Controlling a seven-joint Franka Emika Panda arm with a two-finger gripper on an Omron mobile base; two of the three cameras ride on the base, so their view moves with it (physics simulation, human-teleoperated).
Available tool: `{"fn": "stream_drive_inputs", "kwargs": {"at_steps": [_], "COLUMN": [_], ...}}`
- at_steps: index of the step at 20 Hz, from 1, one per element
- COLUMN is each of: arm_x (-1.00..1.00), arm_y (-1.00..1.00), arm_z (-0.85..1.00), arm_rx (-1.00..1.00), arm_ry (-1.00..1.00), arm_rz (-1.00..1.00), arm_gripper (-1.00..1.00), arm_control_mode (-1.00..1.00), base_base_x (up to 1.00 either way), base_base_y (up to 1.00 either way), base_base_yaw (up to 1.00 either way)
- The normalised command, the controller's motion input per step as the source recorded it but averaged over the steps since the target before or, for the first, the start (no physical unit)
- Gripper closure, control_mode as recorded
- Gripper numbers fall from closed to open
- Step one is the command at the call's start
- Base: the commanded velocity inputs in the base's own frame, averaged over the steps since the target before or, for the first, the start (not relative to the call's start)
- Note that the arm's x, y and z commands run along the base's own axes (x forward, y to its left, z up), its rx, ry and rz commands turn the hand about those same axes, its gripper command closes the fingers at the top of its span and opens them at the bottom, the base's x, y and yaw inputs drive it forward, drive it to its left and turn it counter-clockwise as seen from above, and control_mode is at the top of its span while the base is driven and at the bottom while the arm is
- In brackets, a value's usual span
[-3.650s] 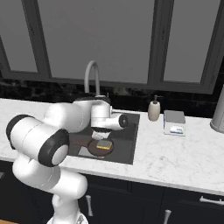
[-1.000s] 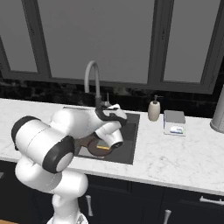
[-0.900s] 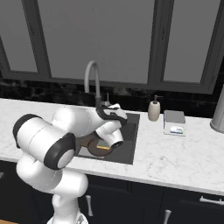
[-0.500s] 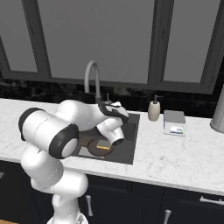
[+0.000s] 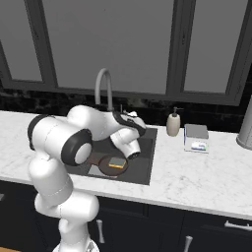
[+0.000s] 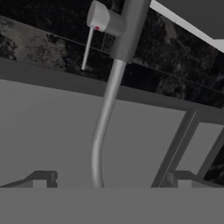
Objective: Pick the pan and sponge and place them into the sink. Then turn on the water.
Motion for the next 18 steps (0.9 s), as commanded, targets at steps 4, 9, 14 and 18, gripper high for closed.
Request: {"fn": "stream_drive_inputs", "kwargs": {"at_steps": [4,9,14,18], "arm_x": [0.3,0.28,0.27,0.32], "arm_y": [0.07,0.09,0.06,0.0], "arm_z": [-0.02,-0.07,-0.09,-0.13], "arm_rx": [0.03,0.02,0.02,0.04], "arm_ry": [0.0,0.0,0.01,0.07], "arm_rz": [0.0,0.0,0.0,0.0], "arm_gripper": [-1.0,-1.0,-1.0,-1.0], "arm_control_mode": [-1.0,-1.0,-1.0,-1.0], "base_base_x": [0.0,0.0,0.0,0.0], "base_base_y": [0.0,0.0,0.0,0.0], "base_base_yaw": [0.0,0.0,0.0,0.0]}}
